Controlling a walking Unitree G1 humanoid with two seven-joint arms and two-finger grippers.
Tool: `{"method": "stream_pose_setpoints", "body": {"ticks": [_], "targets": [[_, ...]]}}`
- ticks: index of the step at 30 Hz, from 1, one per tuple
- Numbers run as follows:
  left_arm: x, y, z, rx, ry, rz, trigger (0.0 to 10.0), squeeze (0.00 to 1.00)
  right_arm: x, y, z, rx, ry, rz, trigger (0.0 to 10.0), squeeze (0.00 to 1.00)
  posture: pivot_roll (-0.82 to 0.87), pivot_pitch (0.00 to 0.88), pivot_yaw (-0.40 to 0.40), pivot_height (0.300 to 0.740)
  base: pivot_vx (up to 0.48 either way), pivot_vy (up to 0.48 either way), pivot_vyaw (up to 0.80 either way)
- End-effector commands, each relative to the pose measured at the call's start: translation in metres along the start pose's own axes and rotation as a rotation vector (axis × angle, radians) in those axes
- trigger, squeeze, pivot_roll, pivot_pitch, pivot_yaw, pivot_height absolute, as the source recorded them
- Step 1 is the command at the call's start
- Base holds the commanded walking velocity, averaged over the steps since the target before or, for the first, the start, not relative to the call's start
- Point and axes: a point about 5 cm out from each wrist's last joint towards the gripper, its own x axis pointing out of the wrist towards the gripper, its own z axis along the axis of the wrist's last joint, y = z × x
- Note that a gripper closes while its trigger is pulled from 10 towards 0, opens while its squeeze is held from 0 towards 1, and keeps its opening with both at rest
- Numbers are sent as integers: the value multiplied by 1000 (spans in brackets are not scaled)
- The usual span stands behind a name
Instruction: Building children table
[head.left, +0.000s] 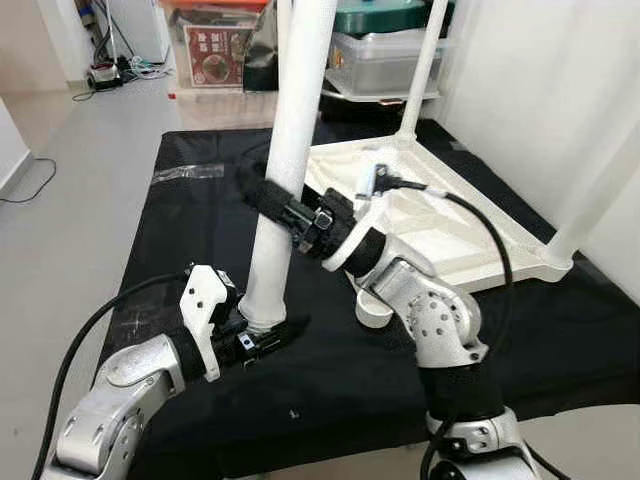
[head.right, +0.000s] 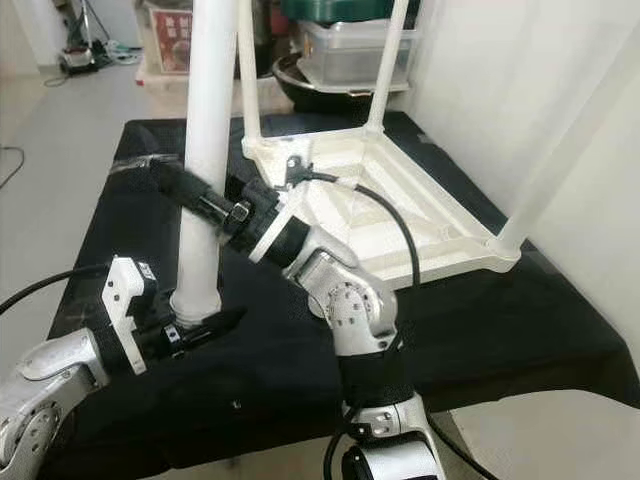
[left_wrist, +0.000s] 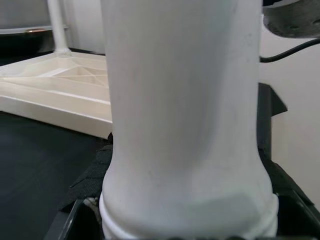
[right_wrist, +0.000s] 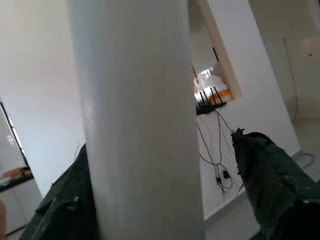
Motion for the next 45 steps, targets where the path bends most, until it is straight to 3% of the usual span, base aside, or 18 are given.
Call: {"method": "stream_pose_setpoints", "body": {"ticks": [1, 3, 4, 7, 8, 11, 16, 19, 20, 21, 22, 24, 25, 39, 40, 41, 42, 45], "targets": [[-1, 3, 6, 78, 3, 36, 0, 0, -3, -6, -6, -11, 39, -77, 10000, 0, 85, 0, -67, 740, 0, 0, 0], [1, 12, 1, 168, 84, 138, 78, 0, -6, -11, -8, -11, 29, -143, 10000, 0, 84, 0, -69, 740, 0, 0, 0], [2, 19, -4, 205, 128, 207, 941, 0, -6, -13, -11, -15, 29, -185, 10000, 0, 86, 0, -71, 740, 0, 0, 0], [4, 26, -9, 230, 164, 279, 824, 0, -7, -15, -15, -11, 17, -246, 10000, 0, 86, 0, -75, 740, 0, 0, 0], [7, 26, -10, 228, 166, 301, 2078, 0, -7, -16, -19, 15, 19, -280, 10000, 0, 86, 0, -75, 740, 0, 0, 0], [13, 23, -15, 253, 187, 311, 3765, 0, -5, -15, -26, 50, 10, -322, 10000, 0, 86, 0, -77, 740, 0, 0, 0], [26, 17, -23, 275, 215, 314, 3725, 0, 1, -9, -34, 123, -12, -338, 10000, 0, 86, 0, -76, 740, 0, 0, 0], [34, 9, -24, 276, 201, 285, 4314, 0, 4, -5, -36, 143, -25, -335, 10000, 0, 88, 0, -76, 740, 0, 0, 0], [37, 4, -24, 276, 192, 257, 6392, 0, 6, -3, -36, 149, -32, -315, 10000, 0, 88, 0, -75, 740, 0, 0, 0], [40, 1, -24, 279, 187, 241, 6392, 0, 8, -1, -36, 153, -37, -304, 10000, 0, 88, 0, -75, 740, 0, 0, 0], [41, -3, -24, 277, 182, 215, 10000, 0, 8, 1, -35, 155, -50, -276, 4824, 0, 88, 0, -75, 740, 0, 0, 0], [41, -5, -24, 276, 179, 198, 10000, 0, 8, 3, -35, 156, -59, -257, 4824, 0, 88, 0, -75, 740, 0, 0, 0], [41, -5, -23, 279, 180, 193, 10000, 0, 7, 3, -34, 150, -73, -247, 0, 0, 93, 0, -77, 740, 0, 0, 0], [38, -2, -20, 306, 171, 207, 10000, 0, 1, -7, -35, 112, -51, -296, 0, 0, 96, 0, -76, 740, 0, 0, 0], [37, -1, -17, 317, 154, 217, 10000, 918, -1, -8, -35, 104, -46, -301, 0, 0, 97, 0, -77, 740, 0, 0, 0], [37, -1, -17, 317, 154, 217, 10000, 918, -1, -8, -35, 104, -46, -301, 0, 0, 97, 0, -77, 740, 0, 0, 0], [36, 1, -15, 324, 141, 224, 10000, 1000, -2, -9, -35, 98, -43, -304, 0, 0, 97, 0, -77, 740, 0, 0, 0], [31, 7, -11, 307, 110, 258, 10000, 1000, -6, -15, -31, 64, -44, -330, 0, 0, 95, 0, -74, 740, 0, 0, 0]]}}
